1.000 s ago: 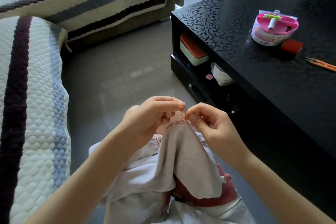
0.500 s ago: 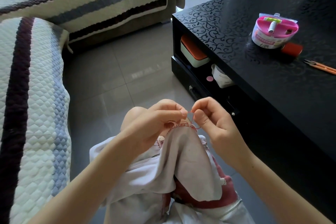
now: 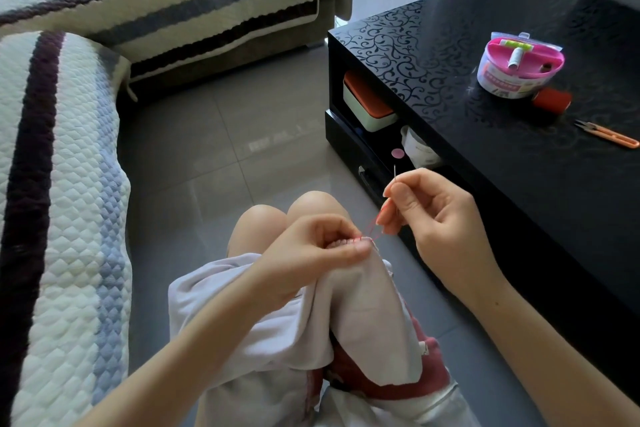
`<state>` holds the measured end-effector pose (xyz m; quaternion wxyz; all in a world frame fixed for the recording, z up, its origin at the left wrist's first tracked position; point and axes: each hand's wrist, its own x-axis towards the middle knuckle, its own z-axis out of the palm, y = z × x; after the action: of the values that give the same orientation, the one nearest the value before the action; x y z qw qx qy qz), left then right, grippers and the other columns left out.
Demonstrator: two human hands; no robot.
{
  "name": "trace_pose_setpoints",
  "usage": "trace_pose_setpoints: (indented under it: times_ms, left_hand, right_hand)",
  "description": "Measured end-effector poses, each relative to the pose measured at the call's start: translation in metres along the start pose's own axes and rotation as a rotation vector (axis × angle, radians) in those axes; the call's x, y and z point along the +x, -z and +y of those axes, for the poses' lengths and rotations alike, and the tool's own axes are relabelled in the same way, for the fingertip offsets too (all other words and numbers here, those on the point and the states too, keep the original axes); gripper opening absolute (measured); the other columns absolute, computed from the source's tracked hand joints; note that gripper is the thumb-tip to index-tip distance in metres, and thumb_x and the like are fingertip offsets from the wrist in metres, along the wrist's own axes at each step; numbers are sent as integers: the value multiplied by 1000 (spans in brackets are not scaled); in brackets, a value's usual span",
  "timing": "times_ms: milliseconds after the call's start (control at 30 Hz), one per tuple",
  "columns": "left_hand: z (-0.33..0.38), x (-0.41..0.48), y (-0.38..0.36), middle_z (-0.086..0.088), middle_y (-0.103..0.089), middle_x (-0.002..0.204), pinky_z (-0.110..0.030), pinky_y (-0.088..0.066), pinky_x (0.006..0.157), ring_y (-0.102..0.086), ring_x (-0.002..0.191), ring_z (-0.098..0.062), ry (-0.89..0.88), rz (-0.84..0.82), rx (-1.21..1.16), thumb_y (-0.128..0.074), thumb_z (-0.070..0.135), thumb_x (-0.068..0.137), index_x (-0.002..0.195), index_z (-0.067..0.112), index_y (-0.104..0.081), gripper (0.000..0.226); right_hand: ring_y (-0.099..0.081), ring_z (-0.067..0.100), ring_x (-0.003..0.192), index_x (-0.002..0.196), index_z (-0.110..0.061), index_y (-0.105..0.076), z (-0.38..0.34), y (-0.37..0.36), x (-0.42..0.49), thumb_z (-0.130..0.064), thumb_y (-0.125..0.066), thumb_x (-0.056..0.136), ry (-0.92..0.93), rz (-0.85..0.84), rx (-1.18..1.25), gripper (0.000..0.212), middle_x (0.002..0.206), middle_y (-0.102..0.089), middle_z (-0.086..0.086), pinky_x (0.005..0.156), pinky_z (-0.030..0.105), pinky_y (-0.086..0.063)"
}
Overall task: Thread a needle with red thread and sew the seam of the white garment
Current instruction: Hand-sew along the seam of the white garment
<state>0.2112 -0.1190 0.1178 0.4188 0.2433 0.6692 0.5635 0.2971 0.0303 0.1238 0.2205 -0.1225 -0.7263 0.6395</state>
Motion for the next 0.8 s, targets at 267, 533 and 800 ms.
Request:
trace_pose_setpoints:
  times_ms: [267,533,800]
  left_hand:
    - [-4,-7,3,-25,-71,91,-23,-48,77,-63,85,-17,90,31,-31,-77,8,78,62,16,-72,18]
    - [-2,-9,1,-14,-74,82,-20,-50,74,-64,75,-8,144,19,38,-80,13,73,68,14,-75,8]
    - [-7,-8,0,-14,-73,83,-22,-48,75,-61,75,-9,186,65,106,-81,14,75,73,7,-74,10]
  right_hand:
    - [-70,22,63,83,-10,-54,-16,9,23,-27,-49,86,-253,39,409,19,61,-68,6,66,33,-59]
    - [-37,8,45,80,-13,-50,-24,17,61,-16,-39,99,-318,-28,627,22,52,-38,-3,43,18,-35]
    - [-22,11,49,80,-11,-50,-36,11,72,-13,-40,100,-182,-91,546,22,54,-30,-2,46,21,-21]
